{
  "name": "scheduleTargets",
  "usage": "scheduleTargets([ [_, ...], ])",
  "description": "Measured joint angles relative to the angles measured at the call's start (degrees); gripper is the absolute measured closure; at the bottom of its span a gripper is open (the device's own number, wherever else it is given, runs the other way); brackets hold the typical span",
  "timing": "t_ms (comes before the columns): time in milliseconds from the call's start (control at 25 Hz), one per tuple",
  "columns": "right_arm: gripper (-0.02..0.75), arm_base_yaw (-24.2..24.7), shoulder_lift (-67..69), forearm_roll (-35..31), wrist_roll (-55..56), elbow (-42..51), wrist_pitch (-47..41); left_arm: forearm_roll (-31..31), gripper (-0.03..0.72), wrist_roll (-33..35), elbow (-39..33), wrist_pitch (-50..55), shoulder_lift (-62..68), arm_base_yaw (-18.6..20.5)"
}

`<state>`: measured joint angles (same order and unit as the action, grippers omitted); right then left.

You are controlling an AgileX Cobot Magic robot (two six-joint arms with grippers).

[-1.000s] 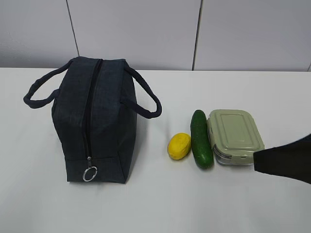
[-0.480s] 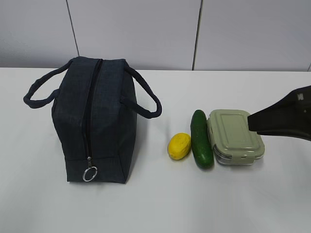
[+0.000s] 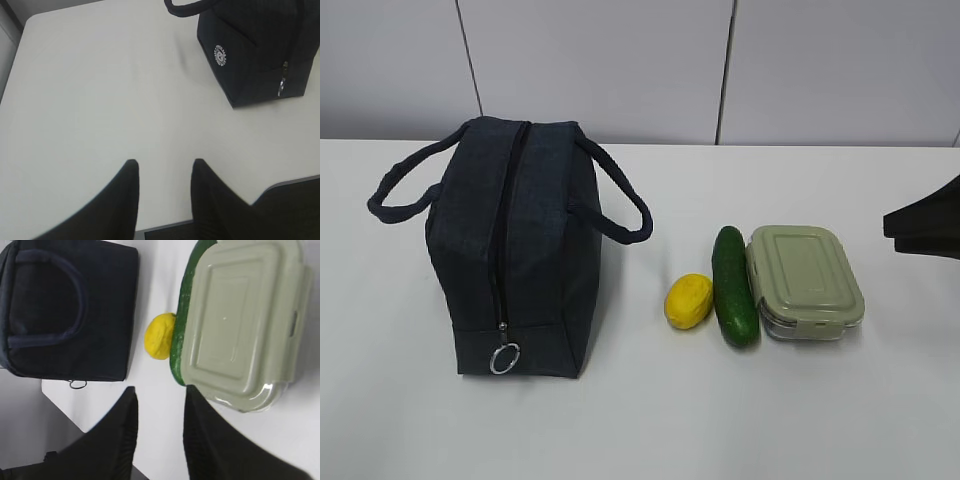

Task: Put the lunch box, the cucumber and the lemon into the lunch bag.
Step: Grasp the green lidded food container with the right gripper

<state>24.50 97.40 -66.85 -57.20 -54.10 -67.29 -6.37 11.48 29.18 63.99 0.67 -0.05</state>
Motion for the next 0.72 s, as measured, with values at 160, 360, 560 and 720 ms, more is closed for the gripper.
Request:
scheduleTargets([
  [160,0.502,0.09,3.71,0.50,-2.47,-1.16,0.00,0.00,0.452,0.00,0.00,0.00,0.00,0.00],
  [360,0.502,0.09,7.33,3.43,-5.80,-3.01,0.00,0.00,0.452,0.00,0.00,0.00,0.00,0.00],
  [560,0.502,0.09,13.26,5.21,-6.51,-7.73,0.00,0.00,0.452,0.00,0.00,0.00,0.00,0.00],
  [720,0.500,0.09,17.59,5.20,-7.68,-11.16,0.00,0.00,0.452,0.00,0.00,0.00,0.00,0.00],
])
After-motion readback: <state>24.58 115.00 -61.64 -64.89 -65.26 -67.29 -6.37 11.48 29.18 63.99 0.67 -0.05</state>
